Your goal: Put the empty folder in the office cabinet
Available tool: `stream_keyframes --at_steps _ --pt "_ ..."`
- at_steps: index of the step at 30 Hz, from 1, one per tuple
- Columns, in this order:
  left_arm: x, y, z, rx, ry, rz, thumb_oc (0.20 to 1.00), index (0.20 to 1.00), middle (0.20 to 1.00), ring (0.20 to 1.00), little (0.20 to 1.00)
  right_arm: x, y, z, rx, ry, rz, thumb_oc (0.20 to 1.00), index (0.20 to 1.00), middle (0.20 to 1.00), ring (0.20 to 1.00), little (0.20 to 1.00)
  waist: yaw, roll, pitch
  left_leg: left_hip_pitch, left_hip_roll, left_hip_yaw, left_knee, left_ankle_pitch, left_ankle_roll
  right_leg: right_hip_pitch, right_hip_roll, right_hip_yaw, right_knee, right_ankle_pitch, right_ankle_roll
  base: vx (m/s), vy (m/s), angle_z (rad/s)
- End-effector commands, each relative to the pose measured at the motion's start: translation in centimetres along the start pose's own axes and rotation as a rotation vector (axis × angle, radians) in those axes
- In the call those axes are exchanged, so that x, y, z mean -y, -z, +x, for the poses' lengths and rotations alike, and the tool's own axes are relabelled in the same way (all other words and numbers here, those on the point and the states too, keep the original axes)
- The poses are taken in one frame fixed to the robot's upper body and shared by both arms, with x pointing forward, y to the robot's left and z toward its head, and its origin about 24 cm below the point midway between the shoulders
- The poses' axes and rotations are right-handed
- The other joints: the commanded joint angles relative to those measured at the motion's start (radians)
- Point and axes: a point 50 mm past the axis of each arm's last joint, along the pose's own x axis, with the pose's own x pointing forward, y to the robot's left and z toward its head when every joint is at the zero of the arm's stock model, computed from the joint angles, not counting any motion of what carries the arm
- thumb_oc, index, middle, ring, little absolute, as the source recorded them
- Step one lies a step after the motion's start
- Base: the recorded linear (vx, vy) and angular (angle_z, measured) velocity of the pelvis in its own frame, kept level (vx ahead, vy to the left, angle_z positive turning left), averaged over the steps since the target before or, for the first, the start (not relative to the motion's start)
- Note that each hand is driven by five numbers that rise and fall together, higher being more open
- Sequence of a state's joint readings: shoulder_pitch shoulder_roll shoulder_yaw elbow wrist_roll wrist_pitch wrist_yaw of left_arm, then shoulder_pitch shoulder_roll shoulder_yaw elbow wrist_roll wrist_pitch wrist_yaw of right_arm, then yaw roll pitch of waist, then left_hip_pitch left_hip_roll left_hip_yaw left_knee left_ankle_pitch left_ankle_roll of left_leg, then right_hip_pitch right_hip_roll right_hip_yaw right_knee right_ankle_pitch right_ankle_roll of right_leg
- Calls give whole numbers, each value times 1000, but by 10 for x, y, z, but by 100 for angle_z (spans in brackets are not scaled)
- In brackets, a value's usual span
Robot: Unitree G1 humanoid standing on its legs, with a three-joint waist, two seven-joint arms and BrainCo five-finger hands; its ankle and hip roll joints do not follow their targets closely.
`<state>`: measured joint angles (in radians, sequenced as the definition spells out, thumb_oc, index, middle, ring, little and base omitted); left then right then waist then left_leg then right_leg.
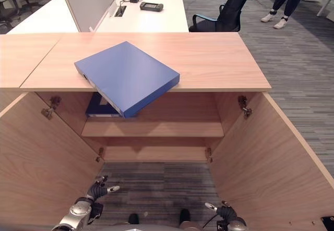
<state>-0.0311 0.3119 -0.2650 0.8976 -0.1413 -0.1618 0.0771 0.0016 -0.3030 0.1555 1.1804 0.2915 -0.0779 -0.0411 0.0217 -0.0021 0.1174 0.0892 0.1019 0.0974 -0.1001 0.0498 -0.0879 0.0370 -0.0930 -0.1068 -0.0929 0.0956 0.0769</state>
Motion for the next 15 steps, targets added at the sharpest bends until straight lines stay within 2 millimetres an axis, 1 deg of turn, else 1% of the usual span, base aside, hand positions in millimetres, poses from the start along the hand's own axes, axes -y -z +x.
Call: stream_keyframes --at_steps 1,2,4,5,6,8,10,11,12,13,14,15 --pt "-31 -67 7 283 -149 89 1000 1000 1000 1000 1000 -10 -18 3 64 -13 -15 1000 1000 1000 1000 1000 30 -32 34 15 -12 -20 13 -82 3 53 -98 11 23 -101 113 0 0 0" --pt "-31 -67 7 282 -150 90 1000 1000 1000 1000 1000 -10 -18 3 63 -13 -16 1000 1000 1000 1000 1000 30 -33 34 15 -12 -21 13 -82 3 53 -98 10 23 -101 113 0 0 0" --pt "-41 -88 -2 395 -218 129 1000 1000 1000 1000 1000 -12 -19 3 76 -8 -7 1000 1000 1000 1000 1000 40 -39 36 9 -16 -26 13 -84 3 52 -102 4 20 -99 117 -1 -8 6" --pt "-42 -87 -2 393 -219 130 1000 1000 1000 1000 1000 -13 -18 2 76 -9 -7 1000 1000 1000 1000 1000 40 -40 35 9 -16 -26 13 -84 3 52 -103 3 20 -99 117 3 -26 5" --pt "-51 -100 -10 473 -297 190 1000 1000 1000 1000 1000 -15 -17 2 83 2 3 1000 1000 1000 1000 1000 49 -46 36 4 -17 -30 13 -85 3 50 -105 -1 19 -99 120 11 -25 3" --pt "-63 -110 -20 541 -408 283 1000 1000 1000 1000 1000 -17 -14 1 87 14 9 1000 1000 1000 1000 1000 57 -52 35 2 -17 -31 13 -87 3 49 -108 -5 19 -100 122 22 -25 3" --pt "-72 -119 -28 596 -505 337 1000 1000 1000 1000 1000 -17 -11 0 81 25 8 1000 1000 1000 1000 1000 62 -56 33 1 -16 -32 13 -90 1 50 -109 -10 20 -102 123 22 -13 9" --pt "-72 -118 -29 595 -507 339 1000 1000 1000 1000 1000 -17 -11 0 81 24 7 1000 1000 1000 1000 1000 61 -56 33 2 -16 -32 13 -90 1 51 -109 -10 20 -102 123 37 -18 9" --pt "-78 -125 -35 639 -579 360 1000 1000 1000 1000 1000 -18 -6 -1 64 25 4 1000 1000 1000 1000 1000 66 -59 30 4 -17 -34 13 -94 0 55 -109 -11 19 -104 123 28 -14 4" --pt "-78 -125 -35 638 -580 360 1000 1000 1000 1000 1000 -18 -6 -1 63 25 4 1000 1000 1000 1000 1000 66 -59 30 5 -17 -34 13 -95 0 55 -110 -11 19 -105 123 44 -22 2" --pt "-81 -133 -41 673 -628 374 1000 1000 1000 1000 1000 -19 -3 -1 47 27 6 1000 1000 1000 1000 1000 68 -59 29 10 -16 -36 13 -97 0 60 -109 -13 19 -107 121 0 0 0" --pt "-84 -140 -45 719 -654 433 1000 1000 1000 1000 1000 -19 0 -1 38 25 10 1000 1000 1000 1000 1000 69 -59 28 12 -15 -38 13 -98 -1 63 -108 -14 19 -108 120 37 -19 1"
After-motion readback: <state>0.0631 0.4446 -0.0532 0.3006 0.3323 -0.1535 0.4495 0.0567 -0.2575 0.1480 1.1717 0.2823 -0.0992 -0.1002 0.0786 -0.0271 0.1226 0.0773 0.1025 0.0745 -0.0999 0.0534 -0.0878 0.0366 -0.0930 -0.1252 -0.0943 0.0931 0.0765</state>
